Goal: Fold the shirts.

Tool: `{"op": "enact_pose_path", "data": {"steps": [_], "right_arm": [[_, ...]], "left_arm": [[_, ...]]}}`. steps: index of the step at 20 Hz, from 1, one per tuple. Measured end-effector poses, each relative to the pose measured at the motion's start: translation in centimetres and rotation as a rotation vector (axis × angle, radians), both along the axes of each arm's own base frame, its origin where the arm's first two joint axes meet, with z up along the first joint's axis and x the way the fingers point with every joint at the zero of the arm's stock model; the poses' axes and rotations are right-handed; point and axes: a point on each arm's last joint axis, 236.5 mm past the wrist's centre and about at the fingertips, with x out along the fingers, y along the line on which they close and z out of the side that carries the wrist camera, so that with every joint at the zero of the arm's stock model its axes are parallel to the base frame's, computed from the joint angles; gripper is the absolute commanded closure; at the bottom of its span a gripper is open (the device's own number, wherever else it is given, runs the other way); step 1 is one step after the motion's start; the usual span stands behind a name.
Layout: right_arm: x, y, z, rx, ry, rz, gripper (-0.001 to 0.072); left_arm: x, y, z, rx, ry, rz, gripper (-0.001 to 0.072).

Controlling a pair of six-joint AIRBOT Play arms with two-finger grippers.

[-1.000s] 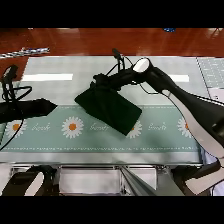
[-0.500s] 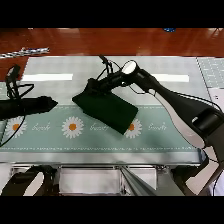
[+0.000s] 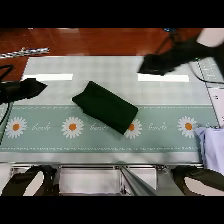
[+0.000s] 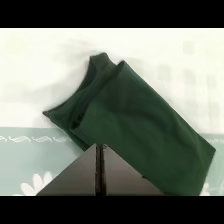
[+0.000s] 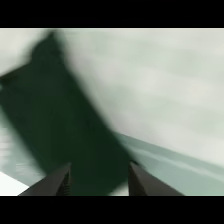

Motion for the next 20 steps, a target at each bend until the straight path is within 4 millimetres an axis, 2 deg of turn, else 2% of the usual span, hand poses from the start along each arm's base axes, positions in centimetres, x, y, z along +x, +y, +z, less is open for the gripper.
{"op": "enact_pose_path", "data": {"steps": [2,4,5,8,10,14,20], "right_arm": [[-3.0,-5.5,-2.1,-0.102,-0.008,-0.181,0.0301],[-6.1,-8.2,-5.9,-0.11,0.017,-0.326,0.0301],[-7.4,-8.5,-8.3,-0.085,0.04,-0.376,0.0301],[-10.8,-6.1,-15.0,0.087,0.154,-0.471,0.0301],[-11.7,-4.2,-17.9,0.201,0.211,-0.51,0.0301],[-11.3,-0.1,-20.6,0.339,0.281,-0.509,0.0301],[-9.2,6.5,-22.1,0.429,0.364,-0.396,0.0301]], "left_arm": [[-0.8,-1.5,-1.1,-0.002,0.032,-0.047,0.0687],[-1.5,-2.9,-2.3,-0.004,0.057,-0.09,0.0688],[-1.8,-3.5,-2.8,-0.004,0.064,-0.107,0.0687],[-2.5,-4.7,-3.9,-0.004,0.082,-0.14,0.0688],[-2.6,-5.1,-4.2,-0.005,0.086,-0.149,0.0687],[-2.8,-5.4,-4.7,-0.005,0.095,-0.156,0.0687],[-2.7,-5.5,-5.0,-0.005,0.101,-0.157,0.0687]]}}
